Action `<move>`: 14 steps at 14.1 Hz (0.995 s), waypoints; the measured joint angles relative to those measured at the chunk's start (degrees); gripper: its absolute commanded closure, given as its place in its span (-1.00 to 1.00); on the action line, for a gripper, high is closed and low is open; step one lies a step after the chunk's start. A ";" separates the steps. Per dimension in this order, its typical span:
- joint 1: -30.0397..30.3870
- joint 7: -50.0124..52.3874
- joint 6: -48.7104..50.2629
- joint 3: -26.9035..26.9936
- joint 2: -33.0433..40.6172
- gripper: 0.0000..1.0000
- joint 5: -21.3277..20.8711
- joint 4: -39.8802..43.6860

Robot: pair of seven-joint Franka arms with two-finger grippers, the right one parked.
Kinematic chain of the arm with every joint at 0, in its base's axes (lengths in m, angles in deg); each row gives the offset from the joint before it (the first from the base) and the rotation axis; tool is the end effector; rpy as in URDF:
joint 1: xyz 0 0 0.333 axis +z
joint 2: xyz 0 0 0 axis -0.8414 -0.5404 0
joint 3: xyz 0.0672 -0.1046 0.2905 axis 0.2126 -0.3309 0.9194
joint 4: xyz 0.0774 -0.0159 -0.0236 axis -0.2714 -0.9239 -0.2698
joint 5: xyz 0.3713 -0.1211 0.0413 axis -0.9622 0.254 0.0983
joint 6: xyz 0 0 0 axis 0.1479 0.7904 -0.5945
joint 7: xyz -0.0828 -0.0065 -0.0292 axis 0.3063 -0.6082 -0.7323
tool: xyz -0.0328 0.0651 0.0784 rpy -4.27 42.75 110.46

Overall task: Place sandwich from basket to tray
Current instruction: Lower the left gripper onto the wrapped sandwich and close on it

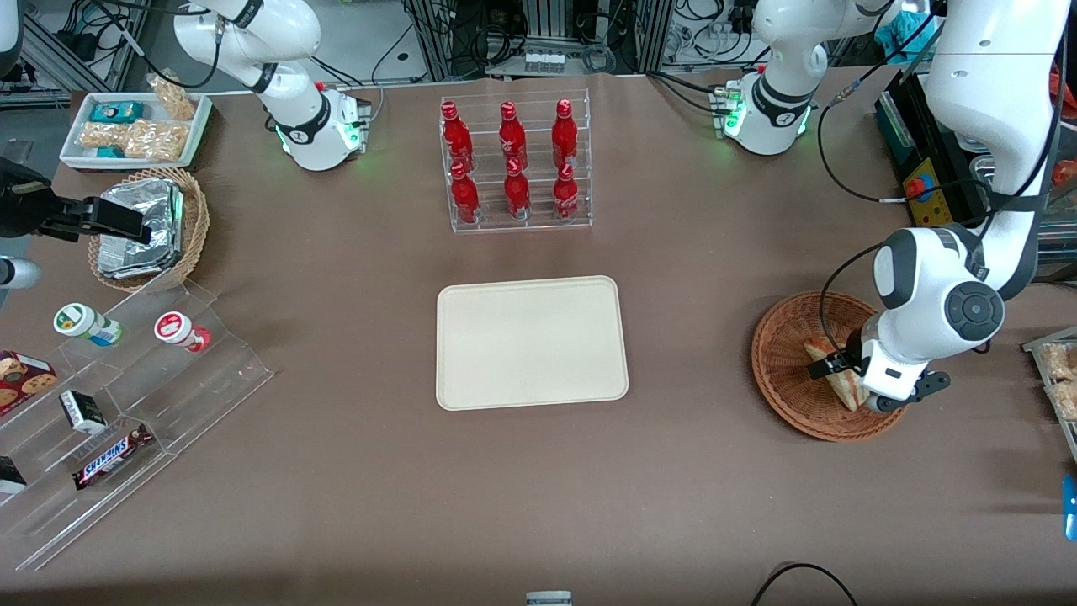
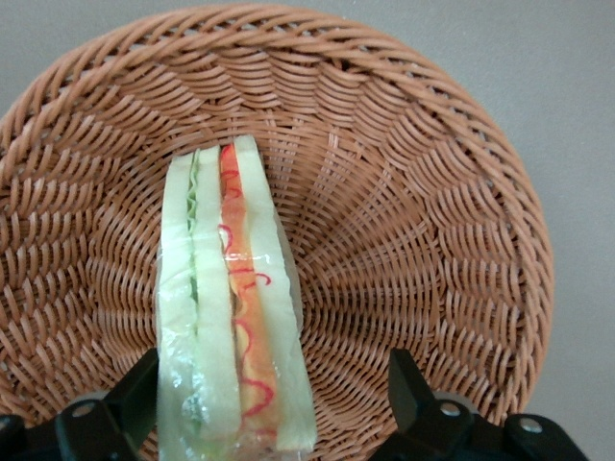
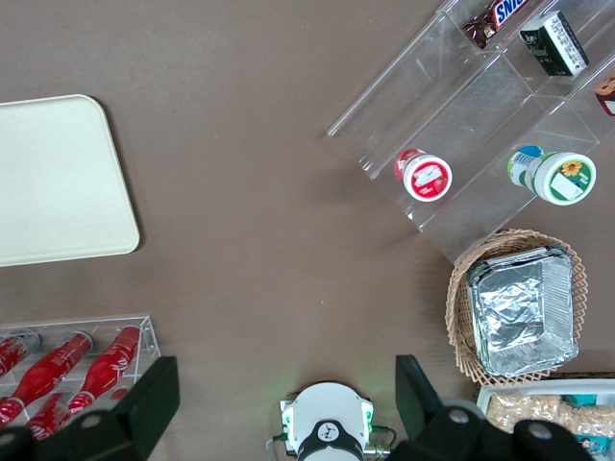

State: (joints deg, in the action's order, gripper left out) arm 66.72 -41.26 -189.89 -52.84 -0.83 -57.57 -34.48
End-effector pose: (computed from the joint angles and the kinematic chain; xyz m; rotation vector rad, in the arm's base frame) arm 0.6033 0.0040 0.2513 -3.0693 -0.5717 0.1425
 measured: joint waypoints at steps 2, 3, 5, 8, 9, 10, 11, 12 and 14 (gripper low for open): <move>0.03 0.00 0.00 0.76 -0.19 -0.72 0.00 -0.59; 0.08 0.00 0.00 1.05 -0.29 -0.52 0.00 -0.81; 0.17 -0.01 0.00 1.20 -0.42 -0.09 0.00 -0.91; 0.22 0.00 0.00 1.24 -0.44 0.41 -0.01 -0.91; 0.23 0.00 0.00 1.24 -0.44 0.55 -0.01 -0.91; 0.23 0.00 0.00 1.24 -0.43 0.63 -0.01 -0.89; 0.24 0.00 0.00 1.25 -0.44 0.65 -0.01 -0.85; 0.24 0.00 0.00 1.25 -0.43 0.65 -0.01 -0.75; 0.23 0.00 0.25 1.21 -0.40 0.65 -0.01 -0.33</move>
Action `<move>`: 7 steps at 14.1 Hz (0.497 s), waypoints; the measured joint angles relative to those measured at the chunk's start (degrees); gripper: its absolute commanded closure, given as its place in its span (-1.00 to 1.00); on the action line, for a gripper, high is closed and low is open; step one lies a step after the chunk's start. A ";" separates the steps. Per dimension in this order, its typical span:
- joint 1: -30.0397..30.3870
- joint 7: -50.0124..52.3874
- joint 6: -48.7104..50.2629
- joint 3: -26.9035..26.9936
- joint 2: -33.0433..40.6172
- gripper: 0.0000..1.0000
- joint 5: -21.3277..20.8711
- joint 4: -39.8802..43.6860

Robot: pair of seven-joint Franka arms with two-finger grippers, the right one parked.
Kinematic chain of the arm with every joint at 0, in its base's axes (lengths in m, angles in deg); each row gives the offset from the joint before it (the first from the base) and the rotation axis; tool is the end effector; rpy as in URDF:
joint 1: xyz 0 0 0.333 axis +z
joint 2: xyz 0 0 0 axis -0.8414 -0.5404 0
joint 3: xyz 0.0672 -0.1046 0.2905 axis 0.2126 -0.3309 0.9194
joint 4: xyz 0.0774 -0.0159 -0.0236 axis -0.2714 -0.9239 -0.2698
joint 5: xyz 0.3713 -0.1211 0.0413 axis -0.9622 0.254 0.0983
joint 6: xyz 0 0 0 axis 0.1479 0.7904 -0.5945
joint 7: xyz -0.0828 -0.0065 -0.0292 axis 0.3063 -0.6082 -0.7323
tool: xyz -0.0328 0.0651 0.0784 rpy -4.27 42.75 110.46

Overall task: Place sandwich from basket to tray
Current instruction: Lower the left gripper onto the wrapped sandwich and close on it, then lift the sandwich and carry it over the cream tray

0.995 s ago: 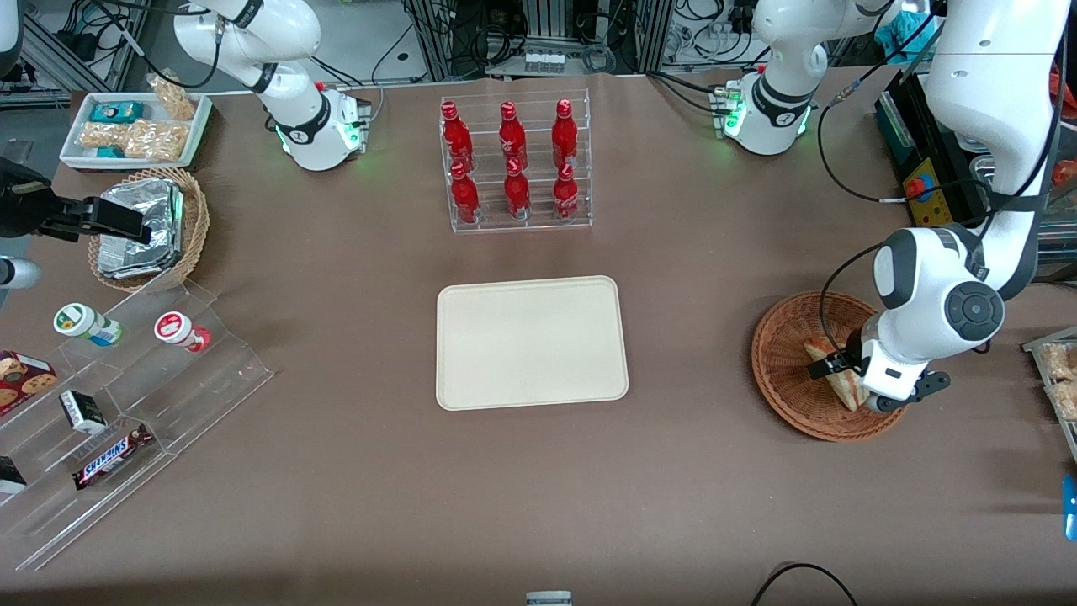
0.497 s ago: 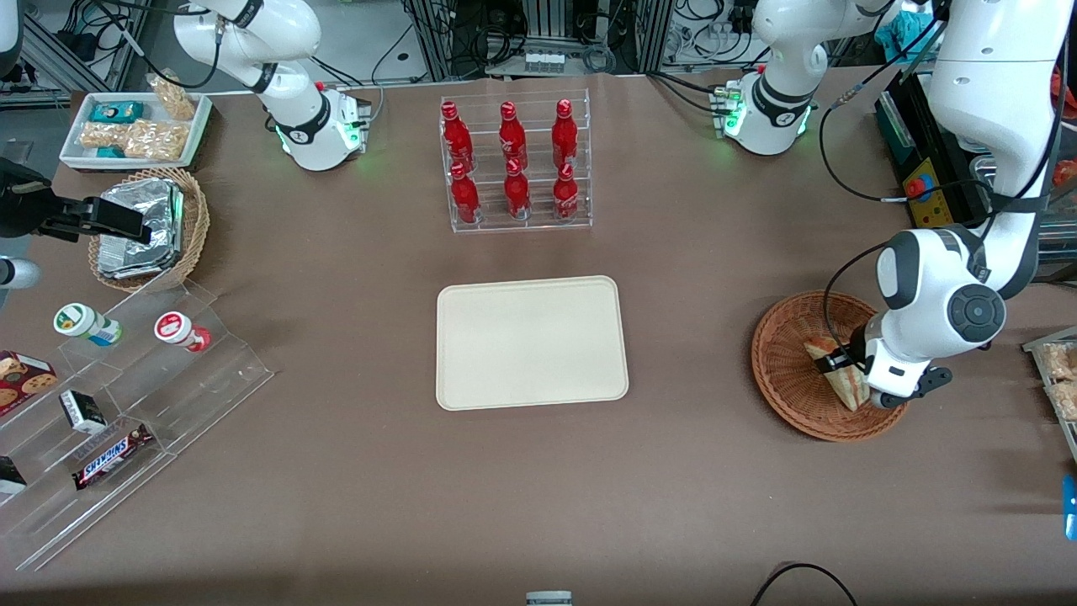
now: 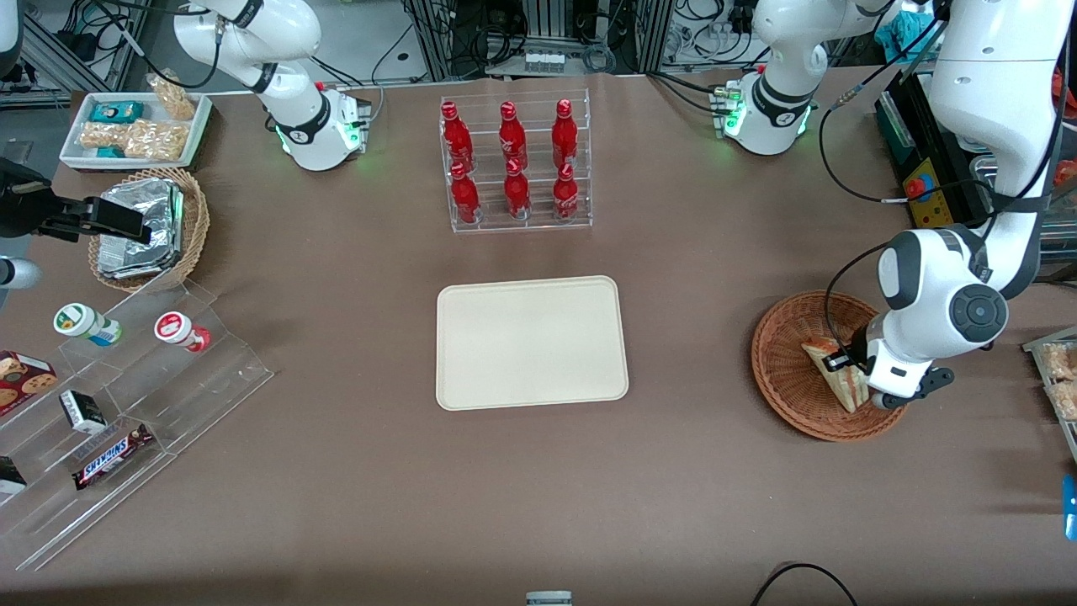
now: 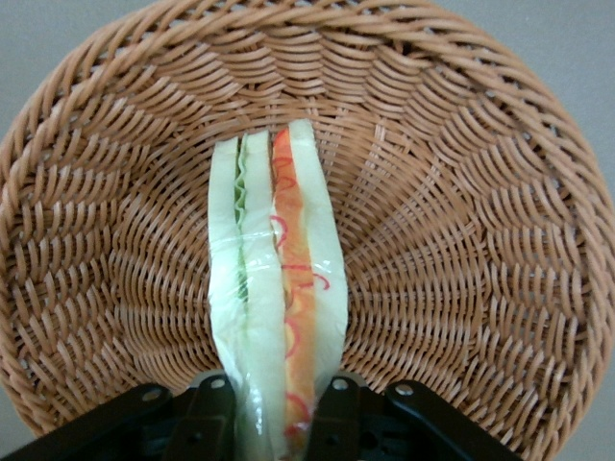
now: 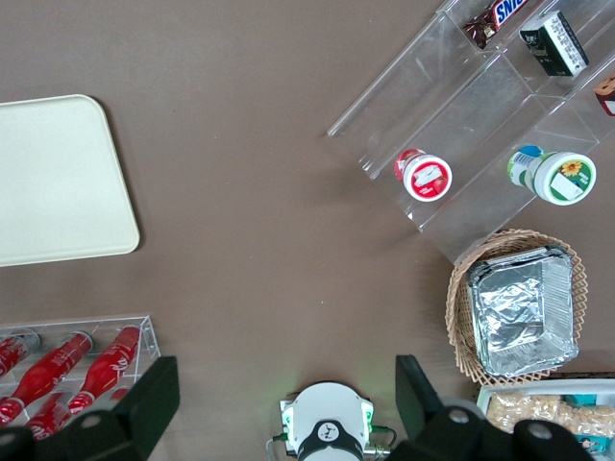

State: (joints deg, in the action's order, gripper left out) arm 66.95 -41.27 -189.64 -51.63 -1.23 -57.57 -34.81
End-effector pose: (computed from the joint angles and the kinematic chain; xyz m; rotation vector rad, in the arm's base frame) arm 0.5999 0.0184 0.2437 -3.0518 -0.6049 0.1684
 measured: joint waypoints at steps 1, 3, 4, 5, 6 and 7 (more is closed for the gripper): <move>-0.03 0.00 0.90 -0.07 0.05 0.65 0.00 0.51; -0.20 0.00 3.99 -0.45 0.55 0.65 0.00 1.99; -0.53 0.00 4.89 -0.74 1.22 0.65 0.00 2.47; -1.31 0.00 5.84 -1.00 2.15 0.65 0.00 2.76; -2.68 0.00 7.44 -1.16 3.23 0.65 0.02 2.92; -4.61 0.28 9.10 -1.25 4.36 0.64 0.05 3.02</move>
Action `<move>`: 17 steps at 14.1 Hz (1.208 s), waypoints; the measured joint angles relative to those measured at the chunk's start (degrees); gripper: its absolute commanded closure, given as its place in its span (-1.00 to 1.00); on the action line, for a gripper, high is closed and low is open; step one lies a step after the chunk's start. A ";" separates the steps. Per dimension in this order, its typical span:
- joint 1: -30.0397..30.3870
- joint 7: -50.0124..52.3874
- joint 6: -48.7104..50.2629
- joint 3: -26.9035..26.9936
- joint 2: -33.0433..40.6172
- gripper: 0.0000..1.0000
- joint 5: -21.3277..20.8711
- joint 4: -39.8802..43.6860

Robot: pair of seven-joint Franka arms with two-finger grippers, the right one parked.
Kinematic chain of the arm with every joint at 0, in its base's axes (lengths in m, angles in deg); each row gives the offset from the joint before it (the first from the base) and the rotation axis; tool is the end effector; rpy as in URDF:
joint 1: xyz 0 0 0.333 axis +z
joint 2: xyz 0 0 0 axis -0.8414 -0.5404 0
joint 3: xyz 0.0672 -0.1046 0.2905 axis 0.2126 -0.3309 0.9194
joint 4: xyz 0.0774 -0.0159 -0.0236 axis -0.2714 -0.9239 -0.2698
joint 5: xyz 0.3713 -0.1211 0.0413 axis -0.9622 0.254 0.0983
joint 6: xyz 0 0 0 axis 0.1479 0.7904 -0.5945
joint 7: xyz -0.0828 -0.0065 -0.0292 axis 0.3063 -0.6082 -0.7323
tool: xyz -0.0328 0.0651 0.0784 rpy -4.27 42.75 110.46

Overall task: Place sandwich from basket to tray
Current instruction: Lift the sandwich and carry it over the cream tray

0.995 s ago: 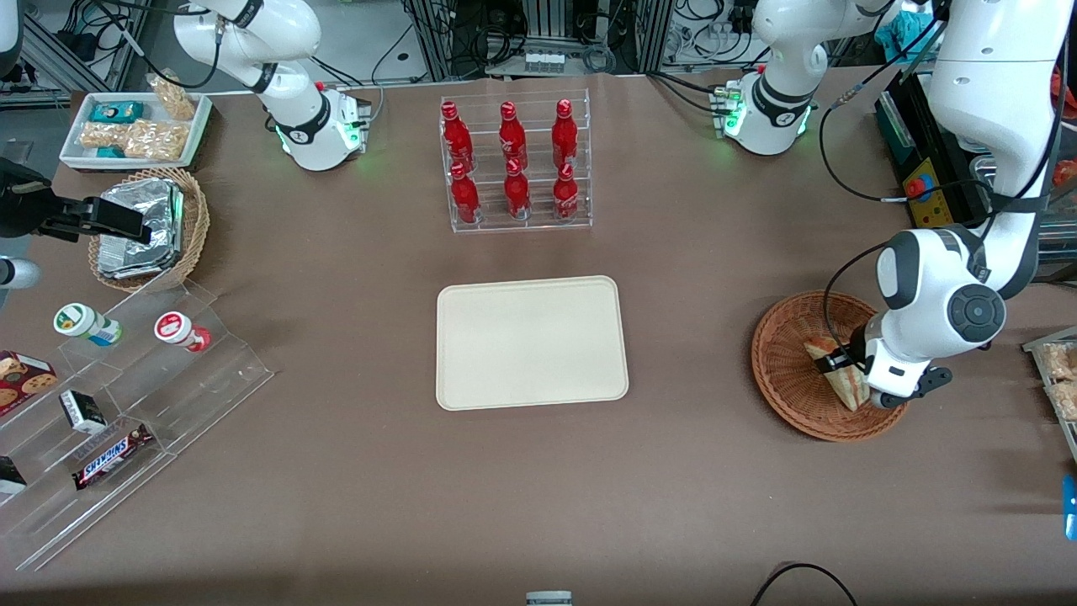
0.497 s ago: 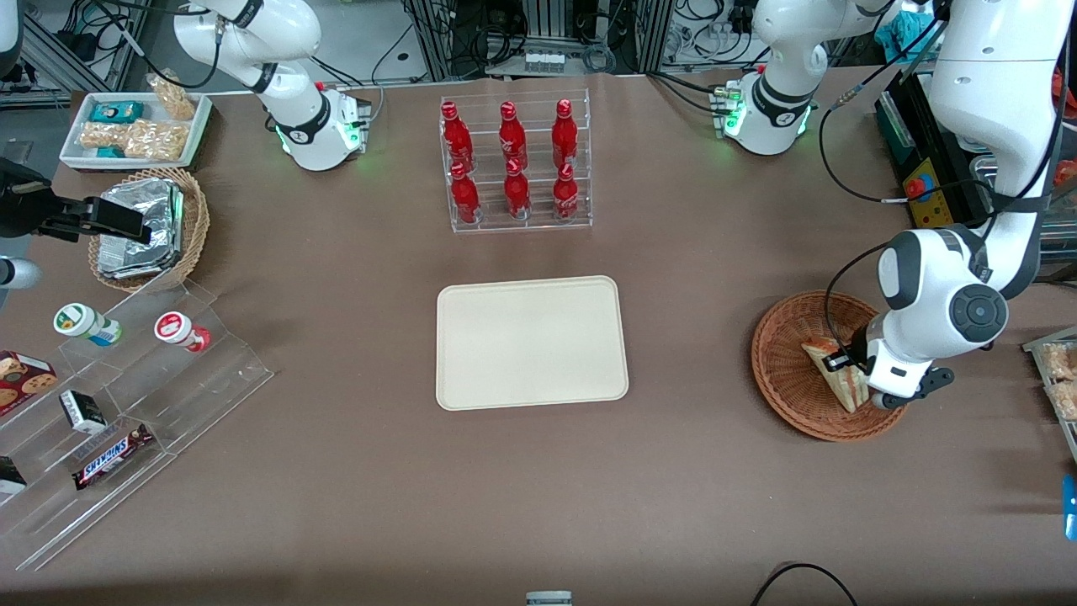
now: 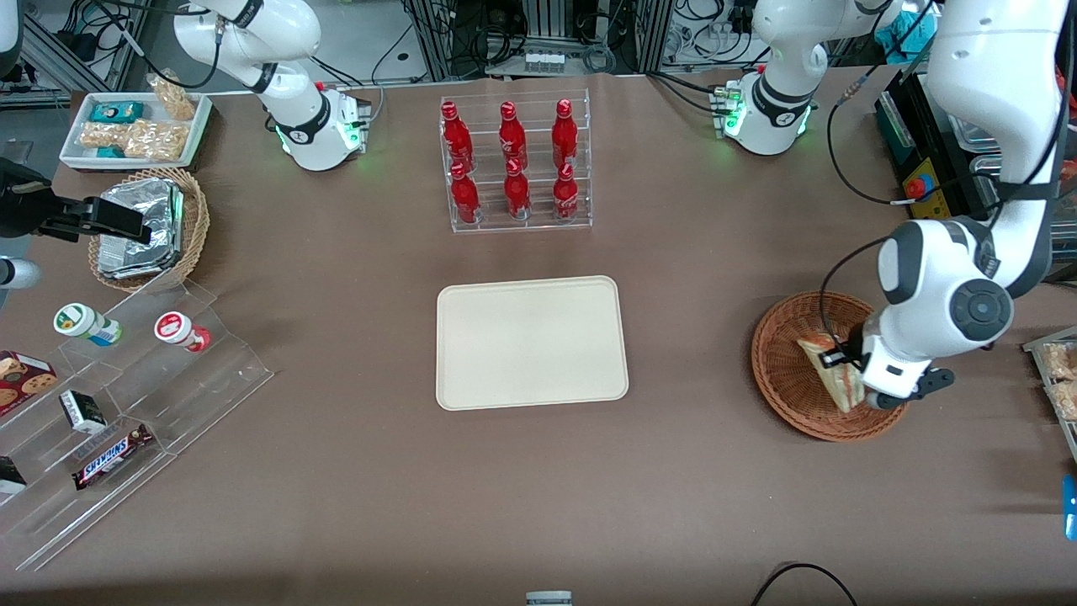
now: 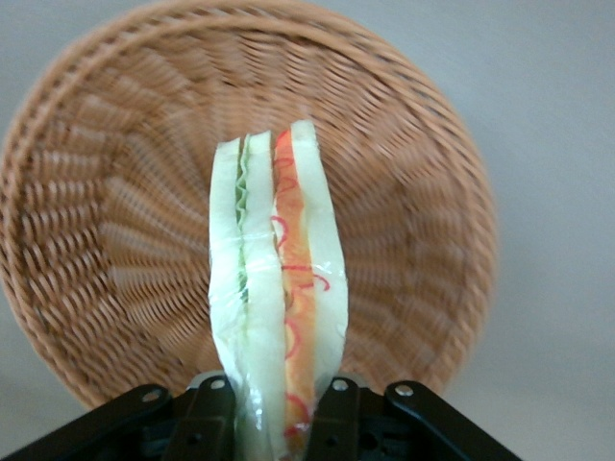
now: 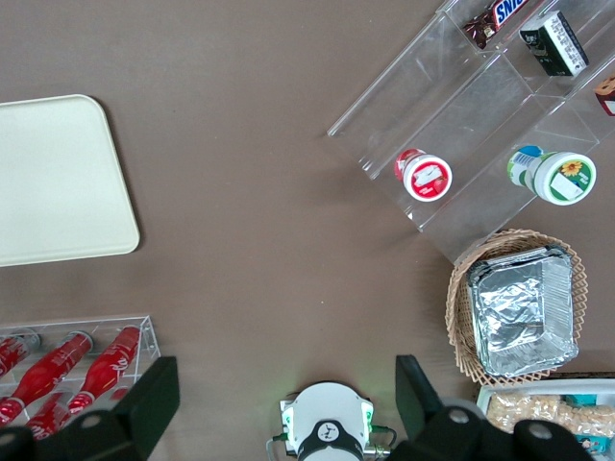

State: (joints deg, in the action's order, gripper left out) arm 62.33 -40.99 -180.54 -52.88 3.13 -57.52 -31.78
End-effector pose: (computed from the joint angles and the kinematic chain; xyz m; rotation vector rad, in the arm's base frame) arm 0.6021 -0.0396 0.2996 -3.0507 -0.4621 0.2052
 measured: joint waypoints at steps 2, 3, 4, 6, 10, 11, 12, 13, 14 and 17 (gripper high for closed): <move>-4.85 2.24 2.13 -0.18 1.75 0.66 0.03 0.29; -7.61 3.86 2.91 -0.25 2.29 0.67 0.03 0.53; -10.34 5.48 3.65 -0.32 2.59 0.67 0.04 0.91; -15.05 8.74 5.83 -0.48 2.63 0.66 0.22 2.50; -24.40 15.06 8.46 -0.87 1.40 0.61 1.32 6.24; -26.85 16.42 8.45 -0.92 0.31 0.59 2.20 7.20; -29.32 17.99 8.42 -0.96 -1.31 0.59 2.88 8.83; -31.77 19.96 8.41 -0.99 -3.42 0.59 3.10 11.16; -34.09 22.08 8.40 -1.00 -5.79 0.59 3.12 13.81; -38.57 27.74 8.14 -1.02 -12.52 0.58 3.21 21.84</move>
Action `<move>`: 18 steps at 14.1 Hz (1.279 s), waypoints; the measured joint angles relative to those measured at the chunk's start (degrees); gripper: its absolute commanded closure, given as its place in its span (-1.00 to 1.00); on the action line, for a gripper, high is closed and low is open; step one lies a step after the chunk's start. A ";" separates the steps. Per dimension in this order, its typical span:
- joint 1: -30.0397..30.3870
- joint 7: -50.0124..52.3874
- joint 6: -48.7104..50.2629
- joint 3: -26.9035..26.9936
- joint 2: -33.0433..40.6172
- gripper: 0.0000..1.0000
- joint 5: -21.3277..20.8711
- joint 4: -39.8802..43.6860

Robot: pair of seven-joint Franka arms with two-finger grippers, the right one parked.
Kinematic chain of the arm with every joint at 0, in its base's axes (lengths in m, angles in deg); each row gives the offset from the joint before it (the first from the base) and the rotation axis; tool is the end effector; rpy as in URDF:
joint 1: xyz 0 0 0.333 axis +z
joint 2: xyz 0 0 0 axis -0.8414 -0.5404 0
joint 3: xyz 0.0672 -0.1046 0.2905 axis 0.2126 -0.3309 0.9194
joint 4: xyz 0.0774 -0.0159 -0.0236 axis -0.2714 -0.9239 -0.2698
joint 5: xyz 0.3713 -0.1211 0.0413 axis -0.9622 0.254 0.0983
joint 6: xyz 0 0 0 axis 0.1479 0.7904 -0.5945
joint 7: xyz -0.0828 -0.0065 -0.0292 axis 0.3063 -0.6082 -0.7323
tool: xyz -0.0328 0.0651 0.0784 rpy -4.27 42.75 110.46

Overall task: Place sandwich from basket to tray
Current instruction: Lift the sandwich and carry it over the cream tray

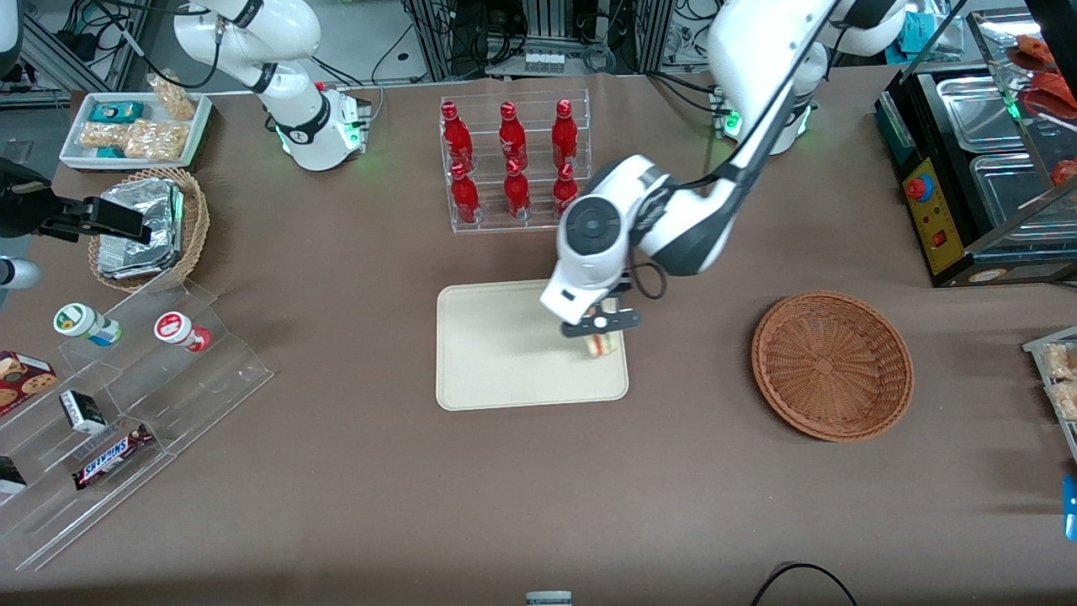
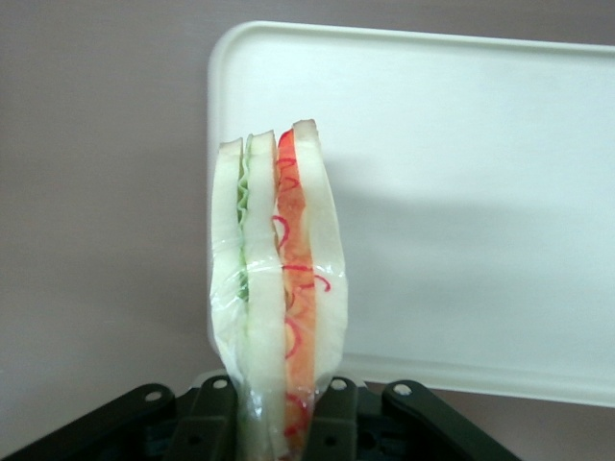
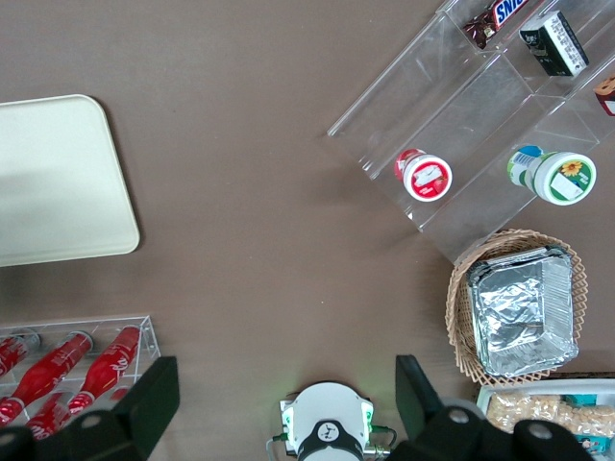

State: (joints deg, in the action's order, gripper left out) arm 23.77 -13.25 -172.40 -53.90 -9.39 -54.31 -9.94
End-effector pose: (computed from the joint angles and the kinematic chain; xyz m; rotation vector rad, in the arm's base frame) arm 0.5055 -0.4624 0.3155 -3.0870 -0.2291 0.2028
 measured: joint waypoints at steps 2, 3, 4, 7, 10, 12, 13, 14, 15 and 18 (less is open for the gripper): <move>-1.05 1.22 -0.27 -0.10 -2.93 0.58 1.21 4.51; -1.52 1.34 -1.40 -0.20 -3.84 0.58 2.30 5.92; -2.06 1.44 -3.22 -0.25 -4.44 0.58 3.21 6.66; -3.66 1.71 -5.75 -0.42 -5.48 0.58 3.89 6.97; -4.91 1.88 -5.75 -0.45 -6.49 0.50 3.93 6.96; -5.11 1.88 -5.75 -0.45 -7.50 0.47 3.93 6.92; -5.10 1.88 -5.75 -0.44 -8.00 0.46 3.93 6.90; -5.09 1.87 -5.71 -0.39 -8.45 0.45 3.92 6.82; -5.09 1.87 -5.70 -0.35 -8.88 0.41 3.92 6.48; -5.09 1.86 -5.76 -0.29 -9.98 0.33 3.92 5.52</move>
State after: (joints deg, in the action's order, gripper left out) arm 18.68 -11.39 -178.16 -54.19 -19.37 -50.39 -4.42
